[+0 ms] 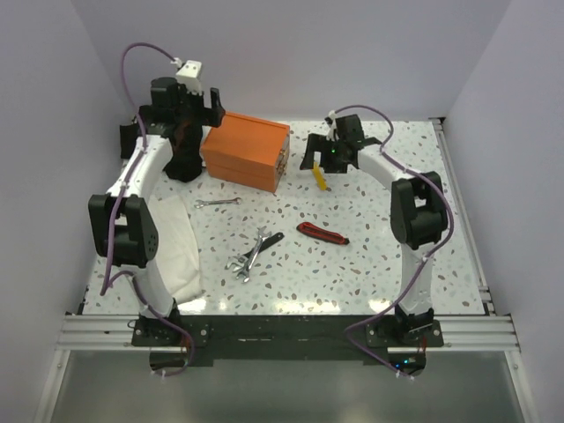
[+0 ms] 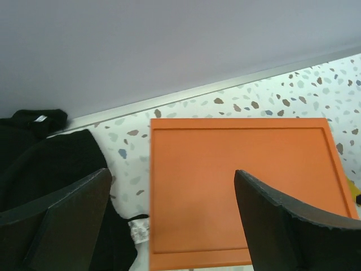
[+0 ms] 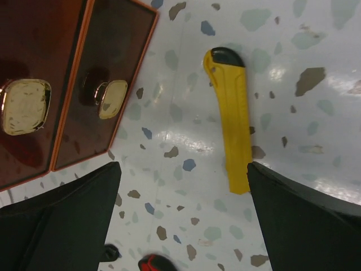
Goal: Sort the tools into containers
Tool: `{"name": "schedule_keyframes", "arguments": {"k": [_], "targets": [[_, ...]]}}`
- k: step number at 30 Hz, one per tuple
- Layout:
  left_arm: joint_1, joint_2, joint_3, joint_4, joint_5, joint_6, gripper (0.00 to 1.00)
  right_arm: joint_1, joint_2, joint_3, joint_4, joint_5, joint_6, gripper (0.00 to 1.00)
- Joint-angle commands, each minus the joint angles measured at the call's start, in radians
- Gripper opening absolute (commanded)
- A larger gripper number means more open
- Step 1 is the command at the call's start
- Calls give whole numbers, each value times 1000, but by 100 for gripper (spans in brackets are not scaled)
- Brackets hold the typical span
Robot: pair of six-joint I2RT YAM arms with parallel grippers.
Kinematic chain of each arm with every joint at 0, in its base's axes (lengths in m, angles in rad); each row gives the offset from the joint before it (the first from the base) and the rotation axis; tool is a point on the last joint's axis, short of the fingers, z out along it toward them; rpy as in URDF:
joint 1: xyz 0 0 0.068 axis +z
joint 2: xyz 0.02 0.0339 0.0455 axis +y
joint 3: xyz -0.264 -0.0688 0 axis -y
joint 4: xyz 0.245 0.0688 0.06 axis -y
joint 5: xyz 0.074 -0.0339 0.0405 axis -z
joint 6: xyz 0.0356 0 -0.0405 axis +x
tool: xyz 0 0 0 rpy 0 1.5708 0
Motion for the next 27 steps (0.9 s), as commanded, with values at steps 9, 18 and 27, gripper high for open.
{"name": "schedule_keyframes", "arguments": {"k": [9,18,27], "targets": [[74,-30,-84,40,86,-78,95,87,98,147,86,-13,152,98],[74,-76,-184,38,104,-83,95,110,176,187,72,42,187,98],[63,-94,-228,44,92,-66,95,113,234,222,55,125,259,98]]}}
